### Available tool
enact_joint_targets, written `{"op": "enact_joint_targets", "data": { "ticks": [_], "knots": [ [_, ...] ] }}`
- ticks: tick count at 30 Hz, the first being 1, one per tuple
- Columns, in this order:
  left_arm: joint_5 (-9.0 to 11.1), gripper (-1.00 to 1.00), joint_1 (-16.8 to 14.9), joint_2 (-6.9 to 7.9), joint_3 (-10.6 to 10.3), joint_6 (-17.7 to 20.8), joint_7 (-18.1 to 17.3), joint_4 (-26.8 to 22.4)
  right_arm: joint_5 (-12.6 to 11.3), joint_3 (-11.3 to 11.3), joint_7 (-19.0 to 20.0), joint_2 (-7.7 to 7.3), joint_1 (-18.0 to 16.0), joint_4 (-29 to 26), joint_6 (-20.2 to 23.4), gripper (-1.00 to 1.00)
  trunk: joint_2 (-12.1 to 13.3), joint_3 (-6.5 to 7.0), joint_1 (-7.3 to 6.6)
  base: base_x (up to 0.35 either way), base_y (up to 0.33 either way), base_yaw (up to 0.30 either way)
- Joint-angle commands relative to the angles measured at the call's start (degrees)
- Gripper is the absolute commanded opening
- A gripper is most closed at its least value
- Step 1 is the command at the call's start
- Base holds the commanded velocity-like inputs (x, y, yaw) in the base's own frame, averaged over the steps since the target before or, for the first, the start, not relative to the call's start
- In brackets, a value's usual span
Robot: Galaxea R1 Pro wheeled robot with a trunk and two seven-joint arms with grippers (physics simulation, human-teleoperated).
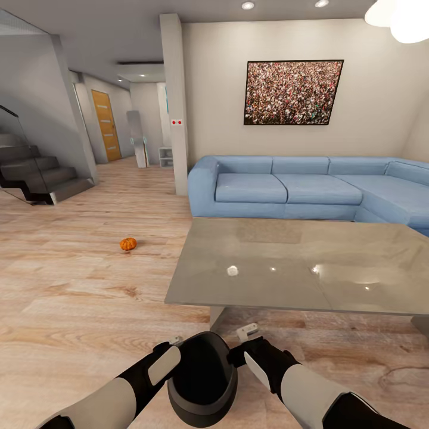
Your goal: Place each of the two pumpkins and all three candles from the living room inside a cabinet in the living room (use any cabinet), then make sure every cabinet is closed, and position the cauldron so it is next to a table in the living room.
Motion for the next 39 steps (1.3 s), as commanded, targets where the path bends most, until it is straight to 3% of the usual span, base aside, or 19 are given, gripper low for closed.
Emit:
{"op": "enact_joint_targets", "data": {
  "ticks": [1,31,39],
  "knots": [
    [0.0,1.00,0.0,0.03,0.0,0.0,0.1,0.0,0.0,0.0,0.0,0.00,0.0,0.0,0.0,1.00,0.0,0.00,0.00,0.000,0.000,0.000],
    [0.1,1.00,0.0,0.00,0.1,-0.8,-0.1,-0.1,0.0,0.0,0.0,0.00,0.0,0.0,0.0,1.00,0.0,0.00,0.00,0.000,0.000,0.000],
    [0.1,1.00,0.0,0.01,0.1,-0.7,-0.2,-0.1,0.0,0.0,0.0,0.00,0.0,0.0,0.0,1.00,3.2,1.44,-1.76,0.000,0.000,0.000]
  ]
}}
